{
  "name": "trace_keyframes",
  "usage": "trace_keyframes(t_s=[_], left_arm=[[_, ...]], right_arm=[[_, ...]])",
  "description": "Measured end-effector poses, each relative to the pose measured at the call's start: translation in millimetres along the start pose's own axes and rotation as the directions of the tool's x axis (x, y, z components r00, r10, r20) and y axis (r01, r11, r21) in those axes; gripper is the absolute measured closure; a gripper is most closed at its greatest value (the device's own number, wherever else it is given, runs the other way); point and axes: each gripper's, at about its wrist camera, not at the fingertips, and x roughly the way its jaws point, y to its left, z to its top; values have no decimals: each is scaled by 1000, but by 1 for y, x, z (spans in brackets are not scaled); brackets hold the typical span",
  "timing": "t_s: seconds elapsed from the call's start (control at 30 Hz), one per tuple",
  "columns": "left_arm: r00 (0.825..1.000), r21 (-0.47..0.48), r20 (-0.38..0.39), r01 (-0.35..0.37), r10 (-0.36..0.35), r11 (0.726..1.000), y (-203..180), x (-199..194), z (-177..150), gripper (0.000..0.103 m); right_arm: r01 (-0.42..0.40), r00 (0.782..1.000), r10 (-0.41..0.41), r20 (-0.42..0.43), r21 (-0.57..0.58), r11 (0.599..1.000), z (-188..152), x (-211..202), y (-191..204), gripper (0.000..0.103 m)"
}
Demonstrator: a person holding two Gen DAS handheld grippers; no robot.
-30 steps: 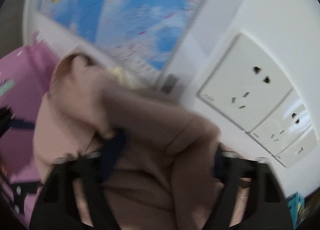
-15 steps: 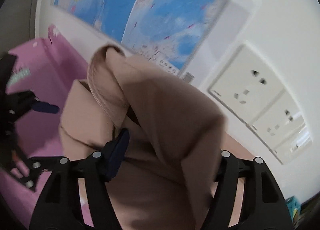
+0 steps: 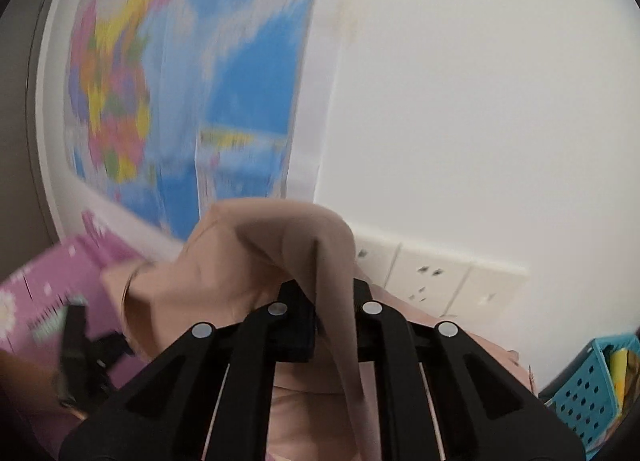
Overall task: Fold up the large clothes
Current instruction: 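Grasp the pink jacket from the pile with the right gripper and lift, then lift the pink jacket high with the right gripper while the left gripper grasps it too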
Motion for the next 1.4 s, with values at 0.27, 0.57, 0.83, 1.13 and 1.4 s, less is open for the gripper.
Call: trace_keyframes(t_s=[0.27,0.57,0.83,1.13,1.4], left_arm=[[997,92,42,59,-63,994,-39,10,15,7],[989,104,17,143,-146,984,-79,32,58,91],[921,48,384,54,-68,997,-51,-131,167,93],[827,135,558,-169,66,976,-79,-342,171,92],[732,84,577,-494,362,865,-100,-459,97,92]], right_arm=[[15,990,-26,137,83,996,31,-65,-7,96],[100,976,-109,187,61,993,53,-135,-2,96],[61,921,-73,381,44,997,72,-282,45,96],[-72,911,59,409,17,997,43,-360,109,96],[-344,860,325,393,-24,939,9,-346,183,96]])
